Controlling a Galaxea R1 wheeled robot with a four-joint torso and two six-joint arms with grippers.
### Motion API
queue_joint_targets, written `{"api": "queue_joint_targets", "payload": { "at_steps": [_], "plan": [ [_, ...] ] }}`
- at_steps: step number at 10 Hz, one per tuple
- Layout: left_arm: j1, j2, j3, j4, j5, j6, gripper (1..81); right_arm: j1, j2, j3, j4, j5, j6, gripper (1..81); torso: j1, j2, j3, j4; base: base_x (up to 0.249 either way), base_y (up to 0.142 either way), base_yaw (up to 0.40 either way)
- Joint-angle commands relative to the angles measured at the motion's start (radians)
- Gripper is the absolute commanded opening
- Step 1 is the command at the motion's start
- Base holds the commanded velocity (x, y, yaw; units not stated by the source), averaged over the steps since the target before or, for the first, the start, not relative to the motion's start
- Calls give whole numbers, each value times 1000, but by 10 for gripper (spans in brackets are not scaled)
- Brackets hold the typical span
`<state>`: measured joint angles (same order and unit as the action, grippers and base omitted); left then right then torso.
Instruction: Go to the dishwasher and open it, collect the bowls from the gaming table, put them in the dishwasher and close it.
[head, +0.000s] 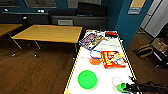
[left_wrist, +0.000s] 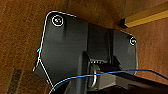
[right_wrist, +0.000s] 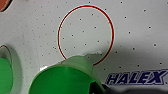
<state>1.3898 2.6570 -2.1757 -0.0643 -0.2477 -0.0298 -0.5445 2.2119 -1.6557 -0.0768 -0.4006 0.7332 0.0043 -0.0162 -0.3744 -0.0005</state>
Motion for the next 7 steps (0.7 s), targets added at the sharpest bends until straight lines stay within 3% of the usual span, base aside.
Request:
{"api": "queue_joint_targets", "payload": {
  "at_steps": [1,7],
  "plan": [
    [-17,-18,10,4,57,-1,811,184,-135,178,9,-49,26,10,0,0,0,0,0,0,0],
    [-18,-6,10,14,56,-1,811,162,-425,491,-14,-41,23,10,0,0,0,0,0,0,0]
  ]
}}
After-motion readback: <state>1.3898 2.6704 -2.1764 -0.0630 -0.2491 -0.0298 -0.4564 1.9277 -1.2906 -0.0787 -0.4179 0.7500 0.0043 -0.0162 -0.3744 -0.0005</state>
